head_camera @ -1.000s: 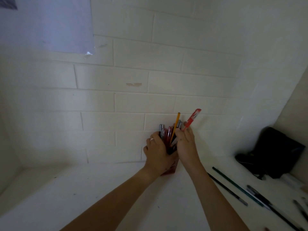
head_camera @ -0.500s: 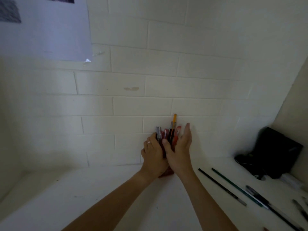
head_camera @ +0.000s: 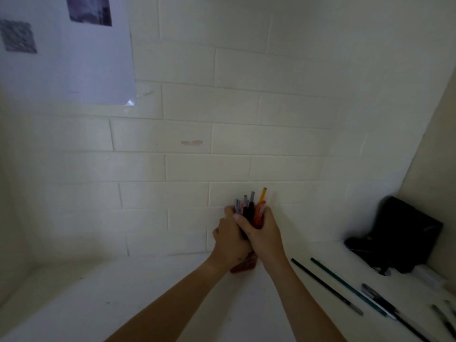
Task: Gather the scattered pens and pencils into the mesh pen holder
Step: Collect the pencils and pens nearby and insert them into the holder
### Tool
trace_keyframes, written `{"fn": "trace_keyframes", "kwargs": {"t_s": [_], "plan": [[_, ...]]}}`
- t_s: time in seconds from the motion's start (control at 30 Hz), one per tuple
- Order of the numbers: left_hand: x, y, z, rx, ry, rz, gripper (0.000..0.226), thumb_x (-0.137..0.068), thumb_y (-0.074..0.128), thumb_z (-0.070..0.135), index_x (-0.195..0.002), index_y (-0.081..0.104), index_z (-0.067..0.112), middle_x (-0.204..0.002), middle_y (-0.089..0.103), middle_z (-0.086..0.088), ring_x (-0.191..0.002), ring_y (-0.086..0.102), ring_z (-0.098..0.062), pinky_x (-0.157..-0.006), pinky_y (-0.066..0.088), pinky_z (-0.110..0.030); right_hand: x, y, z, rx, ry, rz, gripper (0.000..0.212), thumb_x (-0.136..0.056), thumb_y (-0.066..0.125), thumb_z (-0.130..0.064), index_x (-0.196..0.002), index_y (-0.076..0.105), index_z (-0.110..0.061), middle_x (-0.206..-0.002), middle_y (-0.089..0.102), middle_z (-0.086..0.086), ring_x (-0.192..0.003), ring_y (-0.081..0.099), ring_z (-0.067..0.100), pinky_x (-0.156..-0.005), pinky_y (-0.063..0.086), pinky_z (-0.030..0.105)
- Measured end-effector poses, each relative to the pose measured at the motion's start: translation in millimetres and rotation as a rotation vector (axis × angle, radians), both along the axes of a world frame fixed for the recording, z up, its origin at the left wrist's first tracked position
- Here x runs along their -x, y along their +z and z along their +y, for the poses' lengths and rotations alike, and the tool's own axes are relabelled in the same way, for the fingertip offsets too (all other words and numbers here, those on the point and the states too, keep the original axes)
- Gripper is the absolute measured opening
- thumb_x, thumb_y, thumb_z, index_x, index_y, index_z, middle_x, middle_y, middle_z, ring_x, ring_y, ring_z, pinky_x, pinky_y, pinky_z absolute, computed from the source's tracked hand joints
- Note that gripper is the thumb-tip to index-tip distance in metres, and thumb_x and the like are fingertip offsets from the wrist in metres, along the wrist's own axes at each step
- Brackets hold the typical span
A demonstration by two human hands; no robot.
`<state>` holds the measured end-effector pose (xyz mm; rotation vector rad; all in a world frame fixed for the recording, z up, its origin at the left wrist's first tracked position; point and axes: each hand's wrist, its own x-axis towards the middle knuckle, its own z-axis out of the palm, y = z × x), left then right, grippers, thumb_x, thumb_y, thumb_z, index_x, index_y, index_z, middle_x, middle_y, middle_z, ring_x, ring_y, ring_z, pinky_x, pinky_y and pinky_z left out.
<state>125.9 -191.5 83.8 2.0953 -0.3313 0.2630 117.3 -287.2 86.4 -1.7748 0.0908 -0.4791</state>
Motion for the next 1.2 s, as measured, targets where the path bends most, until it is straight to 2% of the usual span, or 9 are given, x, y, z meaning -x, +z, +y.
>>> {"fn": "trace_keyframes", "kwargs": {"t_s": [0.13,0.23,0.33,0.43,0.63,0.77,0.9,1.07,1.2], "plan": [[-2,-5,4,0.054,-0.031,-0.022,0.056,-0.07,0.067,0.051,-0.106,0.024,0.047,-0.1,0.062,0.018,-0.087,0.062,0.004,-0.089,0.053,-0.047,4,1,-4,0.011,0.057,-0.082,0.061,-0.07,0.084,-0.046,-0.115,0.046,-0.032,-0.11,0.065,-0.009,-0.099,0.066,0.004,-0.077,0.053,0.02],[-5,-5,4,0.011,-0.062,-0.062,0.061,-0.083,0.07,0.032,-0.098,0.025,0.072,-0.107,0.063,0.007,-0.097,0.063,-0.009,-0.09,0.052,-0.046,1,0,1,0.027,0.093,-0.115,0.056,-0.072,0.077,-0.056,-0.118,0.048,-0.042,-0.121,0.059,-0.008,-0.111,0.061,0.007,-0.093,0.053,0.029],[-9,-5,6,0.003,-0.033,0.042,0.063,-0.066,0.078,0.044,-0.106,0.029,0.045,-0.098,0.061,0.017,-0.094,0.064,-0.011,-0.093,0.051,-0.047,1,5,4,-0.134,0.112,-0.122,0.035,-0.088,0.051,-0.064,-0.109,0.062,-0.038,-0.115,0.065,-0.001,-0.107,0.065,0.013,-0.091,0.053,0.031],[-13,-9,3,0.015,-0.019,0.06,0.073,-0.057,0.083,0.047,-0.11,0.035,0.031,-0.096,0.059,0.02,-0.094,0.065,-0.01,-0.093,0.051,-0.047,1,11,3,-0.215,0.069,-0.113,0.042,-0.1,0.036,-0.055,-0.104,0.071,-0.032,-0.107,0.073,-0.001,-0.1,0.069,0.014,-0.087,0.054,0.03],[-9,-5,-2,0.136,0.016,0.056,0.081,-0.055,0.081,0.052,-0.116,0.031,0.038,-0.099,0.063,0.022,-0.098,0.066,-0.009,-0.098,0.048,-0.047,5,14,-2,-0.143,0.079,-0.167,0.037,-0.099,0.041,-0.017,-0.114,0.073,-0.027,-0.113,0.073,-0.009,-0.107,0.067,0.007,-0.092,0.054,0.022],[-10,-10,-6,0.192,0.009,0.004,0.06,-0.057,0.078,0.059,-0.105,0.048,0.038,-0.094,0.069,0.018,-0.091,0.069,-0.006,-0.09,0.054,-0.047,6,16,-7,-0.211,0.187,-0.17,0.036,-0.105,0.035,-0.031,-0.126,0.064,-0.035,-0.123,0.069,-0.006,-0.115,0.064,0.01,-0.099,0.049,0.029],[-11,-11,-6,0.111,0.014,-0.02,0.046,-0.071,0.066,0.051,-0.106,0.037,0.042,-0.1,0.066,0.014,-0.091,0.068,-0.01,-0.088,0.055,-0.047,15,13,-3,0.056,0.173,-0.203,0.017,-0.094,0.063,-0.029,-0.111,0.068,-0.032,-0.11,0.071,-0.015,-0.105,0.065,0.001,-0.093,0.051,0.022],[-4,-10,-3,0.068,-0.064,-0.232,0.023,-0.079,0.054,0.053,-0.098,0.041,0.056,-0.098,0.065,0.014,-0.089,0.067,-0.004,-0.082,0.057,-0.044,14,15,5,0.127,0.118,-0.262,0.041,-0.083,0.075,-0.02,-0.118,0.058,-0.034,-0.114,0.062,-0.015,-0.108,0.061,0.003,-0.092,0.052,0.02],[-5,-16,0,0.059,-0.104,-0.256,0.032,-0.081,0.051,0.053,-0.112,0.042,0.058,-0.114,0.062,0.013,-0.104,0.065,-0.007,-0.091,0.054,-0.044,9,11,11,0.181,0.089,-0.282,0.038,-0.084,0.074,-0.023,-0.119,0.063,-0.033,-0.121,0.059,-0.017,-0.114,0.056,-0.003,-0.095,0.047,0.012]]}}
